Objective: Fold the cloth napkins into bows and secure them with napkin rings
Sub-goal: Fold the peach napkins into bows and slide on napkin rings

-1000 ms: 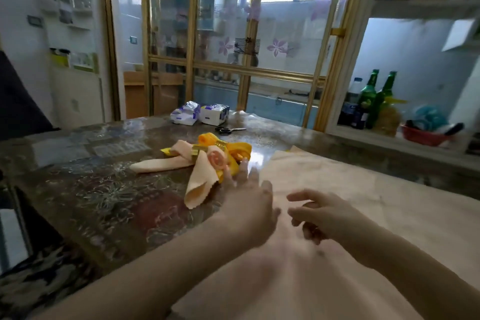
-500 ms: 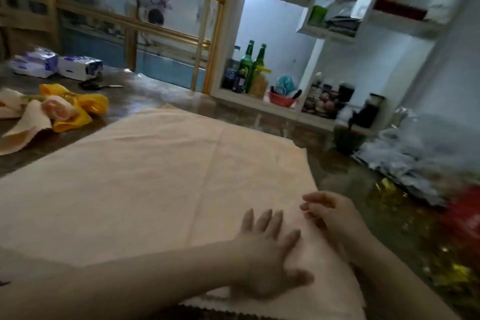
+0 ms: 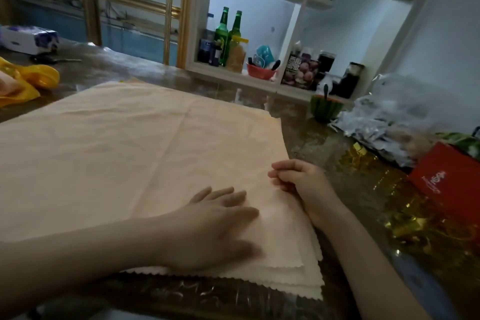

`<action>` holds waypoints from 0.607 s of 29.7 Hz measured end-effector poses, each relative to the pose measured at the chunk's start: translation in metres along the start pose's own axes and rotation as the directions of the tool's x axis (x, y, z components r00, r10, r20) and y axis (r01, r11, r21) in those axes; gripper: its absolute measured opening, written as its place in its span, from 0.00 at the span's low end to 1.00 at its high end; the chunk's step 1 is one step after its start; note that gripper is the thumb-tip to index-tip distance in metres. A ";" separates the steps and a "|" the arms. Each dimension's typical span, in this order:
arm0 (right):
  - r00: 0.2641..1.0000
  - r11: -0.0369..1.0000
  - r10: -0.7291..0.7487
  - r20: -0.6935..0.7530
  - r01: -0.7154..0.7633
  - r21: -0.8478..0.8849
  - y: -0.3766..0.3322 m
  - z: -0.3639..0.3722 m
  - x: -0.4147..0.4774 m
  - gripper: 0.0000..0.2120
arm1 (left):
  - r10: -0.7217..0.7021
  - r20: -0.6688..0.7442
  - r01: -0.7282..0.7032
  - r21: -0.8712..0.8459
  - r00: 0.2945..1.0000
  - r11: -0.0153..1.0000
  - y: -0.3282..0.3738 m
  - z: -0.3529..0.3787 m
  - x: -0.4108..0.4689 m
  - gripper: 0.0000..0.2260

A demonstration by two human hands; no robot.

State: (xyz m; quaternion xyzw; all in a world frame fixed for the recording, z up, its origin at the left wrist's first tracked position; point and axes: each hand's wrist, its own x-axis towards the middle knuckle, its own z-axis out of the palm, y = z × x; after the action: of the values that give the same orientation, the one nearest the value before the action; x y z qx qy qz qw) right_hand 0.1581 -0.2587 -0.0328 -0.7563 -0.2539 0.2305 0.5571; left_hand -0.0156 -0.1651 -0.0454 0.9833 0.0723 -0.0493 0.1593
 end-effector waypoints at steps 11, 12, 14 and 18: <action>1.000 0.999 -0.011 0.014 0.011 -0.031 0.006 0.000 -0.001 0.09 | 0.498 -0.204 -0.366 0.461 0.843 0.808 0.002 0.012 -0.017 0.13; 1.000 0.999 -0.017 0.012 0.018 -0.031 0.007 -0.003 -0.002 0.09 | 0.491 -0.224 -0.370 0.423 0.842 0.827 0.007 0.011 -0.018 0.11; 0.999 0.998 -0.032 0.033 0.033 -0.045 0.006 -0.005 -0.003 0.10 | 0.345 -0.394 -0.286 0.203 0.852 0.937 0.014 0.006 -0.024 0.13; 0.996 0.996 -0.062 0.062 0.058 0.060 0.002 -0.001 -0.006 0.18 | -0.153 -0.513 -0.092 -0.420 0.844 0.903 0.005 -0.005 -0.028 0.12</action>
State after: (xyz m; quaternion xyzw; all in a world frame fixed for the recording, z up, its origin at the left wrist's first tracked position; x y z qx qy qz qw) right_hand 0.1546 -0.2641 -0.0342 -0.7240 -0.2873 0.2450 0.5773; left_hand -0.0418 -0.1713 -0.0361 0.8967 0.1389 0.2410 0.3442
